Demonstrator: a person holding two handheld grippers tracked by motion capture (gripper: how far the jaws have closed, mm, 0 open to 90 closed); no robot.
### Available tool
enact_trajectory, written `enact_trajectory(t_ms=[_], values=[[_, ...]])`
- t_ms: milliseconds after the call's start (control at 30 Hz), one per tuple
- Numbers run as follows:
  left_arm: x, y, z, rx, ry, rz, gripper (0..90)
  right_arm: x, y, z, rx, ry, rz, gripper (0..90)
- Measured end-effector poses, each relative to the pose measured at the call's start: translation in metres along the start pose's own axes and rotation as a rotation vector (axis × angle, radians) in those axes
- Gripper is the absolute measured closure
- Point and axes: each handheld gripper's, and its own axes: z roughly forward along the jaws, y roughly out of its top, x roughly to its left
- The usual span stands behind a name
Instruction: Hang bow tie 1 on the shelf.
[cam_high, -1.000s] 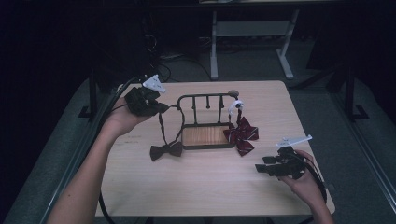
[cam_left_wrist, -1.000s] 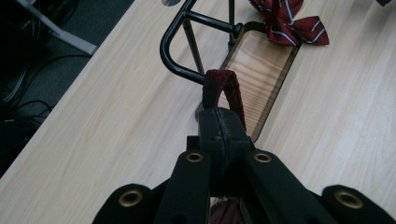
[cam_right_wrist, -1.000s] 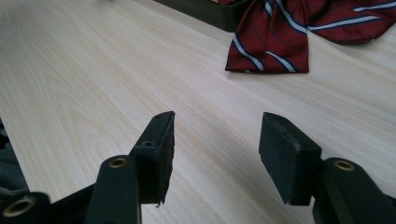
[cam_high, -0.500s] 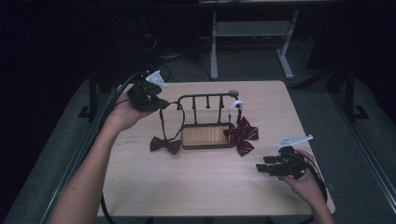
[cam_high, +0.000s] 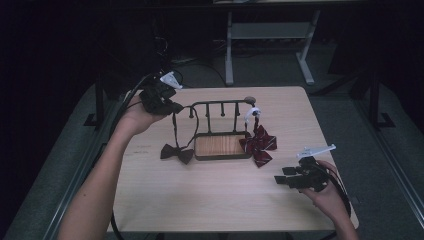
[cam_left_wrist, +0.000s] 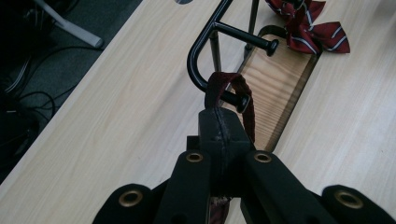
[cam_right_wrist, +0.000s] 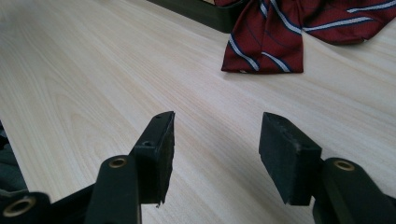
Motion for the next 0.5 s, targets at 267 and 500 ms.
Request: enact_trajectory(t_ms=[267, 500], values=[[0.005, 0.004, 0.009, 0.018, -0.001, -0.019, 90.0, -0.001, 0.0, -0.002, -0.002, 0.0, 0.005, 45.2], [0.006, 0.007, 0.015, 0.037, 0.016, -0.015, 90.0, 0.0, 0.0, -0.001, -0.002, 0.0, 0.005, 45.2]])
